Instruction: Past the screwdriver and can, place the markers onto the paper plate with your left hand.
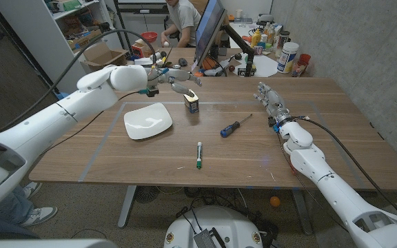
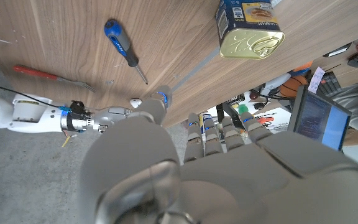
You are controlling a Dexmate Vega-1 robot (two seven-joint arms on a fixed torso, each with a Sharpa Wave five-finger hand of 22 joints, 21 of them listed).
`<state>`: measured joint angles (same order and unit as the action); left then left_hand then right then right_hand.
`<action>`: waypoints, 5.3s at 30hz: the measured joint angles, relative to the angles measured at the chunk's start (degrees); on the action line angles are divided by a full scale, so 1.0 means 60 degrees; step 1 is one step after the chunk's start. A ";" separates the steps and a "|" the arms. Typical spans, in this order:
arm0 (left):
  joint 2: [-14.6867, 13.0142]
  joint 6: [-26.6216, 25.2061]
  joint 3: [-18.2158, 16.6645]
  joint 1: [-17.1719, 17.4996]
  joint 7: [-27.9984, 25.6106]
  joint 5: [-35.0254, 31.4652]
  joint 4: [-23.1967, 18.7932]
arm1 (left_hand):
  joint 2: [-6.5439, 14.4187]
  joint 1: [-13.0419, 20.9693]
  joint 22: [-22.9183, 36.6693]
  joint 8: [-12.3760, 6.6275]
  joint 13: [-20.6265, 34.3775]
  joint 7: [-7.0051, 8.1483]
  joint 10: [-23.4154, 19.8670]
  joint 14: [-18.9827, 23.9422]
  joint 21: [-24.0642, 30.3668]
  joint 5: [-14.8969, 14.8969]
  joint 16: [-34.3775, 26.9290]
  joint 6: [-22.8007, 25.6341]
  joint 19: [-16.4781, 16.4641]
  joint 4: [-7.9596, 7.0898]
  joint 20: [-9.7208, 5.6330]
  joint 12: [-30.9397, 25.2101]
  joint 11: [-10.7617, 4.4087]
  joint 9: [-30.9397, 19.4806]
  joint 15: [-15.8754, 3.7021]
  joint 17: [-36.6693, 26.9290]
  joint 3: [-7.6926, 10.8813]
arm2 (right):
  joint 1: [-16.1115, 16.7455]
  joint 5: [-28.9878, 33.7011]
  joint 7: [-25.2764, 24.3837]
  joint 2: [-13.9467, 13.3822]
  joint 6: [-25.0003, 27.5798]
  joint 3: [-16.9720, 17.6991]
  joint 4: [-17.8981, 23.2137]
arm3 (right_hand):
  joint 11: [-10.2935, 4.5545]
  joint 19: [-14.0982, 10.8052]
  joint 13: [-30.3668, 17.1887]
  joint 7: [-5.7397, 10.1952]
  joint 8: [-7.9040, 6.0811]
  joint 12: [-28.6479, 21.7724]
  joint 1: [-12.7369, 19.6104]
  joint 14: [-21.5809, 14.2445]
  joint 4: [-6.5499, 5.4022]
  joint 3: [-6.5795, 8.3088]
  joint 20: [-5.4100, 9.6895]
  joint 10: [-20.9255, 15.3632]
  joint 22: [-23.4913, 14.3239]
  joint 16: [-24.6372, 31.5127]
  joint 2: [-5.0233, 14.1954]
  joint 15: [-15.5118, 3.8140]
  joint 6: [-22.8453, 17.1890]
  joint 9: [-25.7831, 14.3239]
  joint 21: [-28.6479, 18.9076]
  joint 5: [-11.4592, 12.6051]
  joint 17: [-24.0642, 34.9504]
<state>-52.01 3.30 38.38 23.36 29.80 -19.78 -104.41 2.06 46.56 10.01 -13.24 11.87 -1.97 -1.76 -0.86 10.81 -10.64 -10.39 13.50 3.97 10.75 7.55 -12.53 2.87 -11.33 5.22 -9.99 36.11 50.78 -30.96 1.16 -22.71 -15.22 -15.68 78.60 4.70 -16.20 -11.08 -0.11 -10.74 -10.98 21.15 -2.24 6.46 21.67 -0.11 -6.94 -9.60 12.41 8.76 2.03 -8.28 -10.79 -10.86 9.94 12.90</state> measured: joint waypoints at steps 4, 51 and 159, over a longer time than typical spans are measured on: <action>0.0051 0.0297 0.0058 -0.0097 0.0204 -0.0373 -0.0113 | 0.0016 0.0113 0.0000 0.0000 0.0000 0.0047 0.0065 -0.0036 0.0000 0.0000 0.0000 -0.0014 0.0025 0.0000 0.0025 0.0000 -0.0036 0.0000 0.0036 0.0000 0.0000 | 0.0048 0.0001 -0.0064 -0.0004 -0.0006 0.0017 0.0055 | 0.0000 0.0000 0.0000 0.0000 0.0000 0.0000 0.0000 0.0000 0.0000 0.0000 0.0000 0.0000 0.0000 0.0000 0.0000 0.0000 0.0000 0.0000 0.0000 0.0000 0.0000; 0.1029 0.3765 0.0802 -0.0925 0.1975 -0.2813 -0.0016 | -0.0415 0.1645 -0.0002 0.0221 0.0092 0.0125 0.1923 -0.1243 0.0043 0.0060 0.0038 -0.1598 0.0300 -0.0092 0.0668 0.0223 0.0496 -0.0222 0.0691 -0.0049 -0.0254 | 0.1048 0.0081 -0.1606 -0.0217 -0.0084 0.0371 0.1504 | -0.0050 -0.0001 0.0004 0.0000 -0.0059 0.0000 0.0064 -0.0038 0.0041 -0.0041 0.0000 0.0050 -0.0002 0.0000 -0.0064 0.0037 -0.0001 0.0002 0.0000 0.0000 0.0000; -0.0551 0.3517 -0.0188 0.3007 0.1135 -0.6586 -0.2821 | -0.0164 0.1895 0.0042 -0.0093 0.0132 -0.0165 0.1974 -0.1504 0.0043 0.0059 -0.0040 -0.1310 0.0762 -0.0285 0.0755 -0.0040 0.0715 -0.0354 0.0953 -0.0045 -0.0666 | 0.1300 0.0203 -0.2354 -0.0189 0.0170 0.0366 0.2102 | -0.0014 0.0067 0.0007 0.0000 -0.0058 0.0000 0.0101 -0.0036 0.0093 -0.0147 -0.0068 0.0014 -0.0022 0.0000 -0.0101 0.0035 -0.0001 0.0004 0.0000 0.0000 0.0003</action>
<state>-55.31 24.41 37.25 41.40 36.61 -59.30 -121.34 1.07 57.93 10.26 -13.80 12.66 -2.96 10.08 -9.88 11.07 -10.29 -10.63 5.64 8.54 9.04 12.08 -12.76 7.16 -13.46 10.94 -10.26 32.12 58.58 -29.74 -12.96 -23.84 -14.20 -13.49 91.21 4.61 -15.80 -11.04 -0.11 -11.09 -10.98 21.75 -2.46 7.02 20.79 -0.52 -6.86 -9.73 12.41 8.16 2.25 -8.28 -10.77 -10.86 9.94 12.92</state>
